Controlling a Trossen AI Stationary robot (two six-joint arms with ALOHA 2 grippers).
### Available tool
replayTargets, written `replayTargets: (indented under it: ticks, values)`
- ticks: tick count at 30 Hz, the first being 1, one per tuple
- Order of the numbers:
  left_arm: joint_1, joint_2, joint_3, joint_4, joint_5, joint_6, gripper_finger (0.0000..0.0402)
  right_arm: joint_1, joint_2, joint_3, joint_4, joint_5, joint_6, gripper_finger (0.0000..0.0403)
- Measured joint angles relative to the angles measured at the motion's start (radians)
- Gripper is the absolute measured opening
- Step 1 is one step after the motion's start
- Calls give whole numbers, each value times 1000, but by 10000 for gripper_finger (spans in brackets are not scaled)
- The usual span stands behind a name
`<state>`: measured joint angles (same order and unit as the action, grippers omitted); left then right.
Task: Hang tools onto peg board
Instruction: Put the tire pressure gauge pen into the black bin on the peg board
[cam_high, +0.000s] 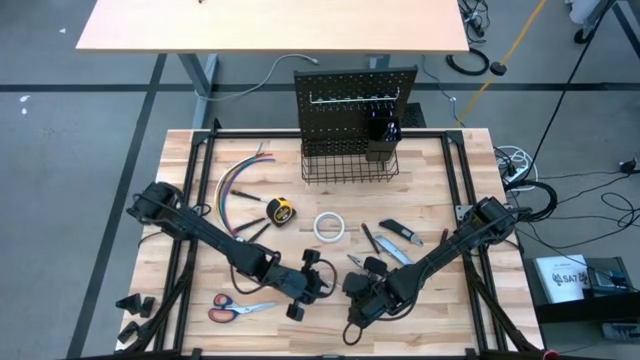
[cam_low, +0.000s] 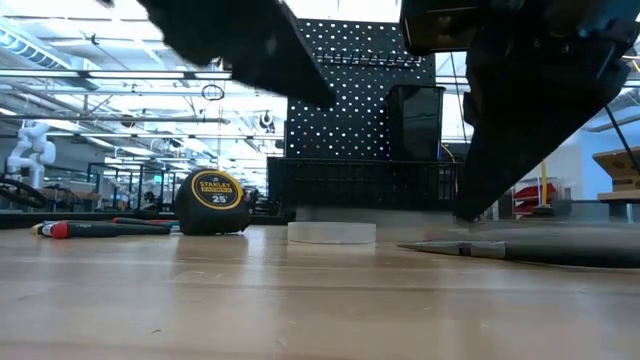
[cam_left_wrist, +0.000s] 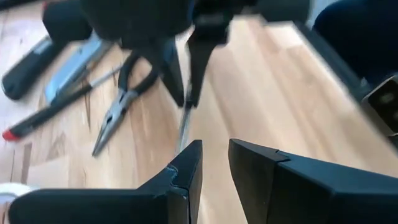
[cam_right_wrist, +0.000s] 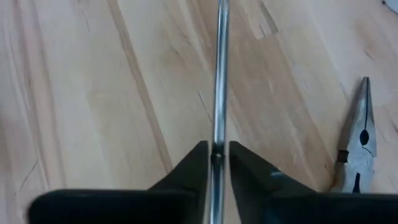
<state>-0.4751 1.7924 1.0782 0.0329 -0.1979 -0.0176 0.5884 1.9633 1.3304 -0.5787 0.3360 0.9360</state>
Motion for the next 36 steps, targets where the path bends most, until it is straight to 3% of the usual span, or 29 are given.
replayTargets:
  ticks: [6,12,19,25,36]
  values:
    - [20,53,0,0,8,-2,86,0,0,0,0,2,2,117]
    - [27,65,0,6,11,-2,86,0,0,0,-1,-8,2,144]
    - [26,65,0,15,11,4,86,18,21,0,-7,-52,10,145]
    - [31,94,0,17,11,4,86,44,30,0,-127,-54,95,140]
    - [72,103,0,-123,-22,-75,86,124,20,1,-154,-48,131,139]
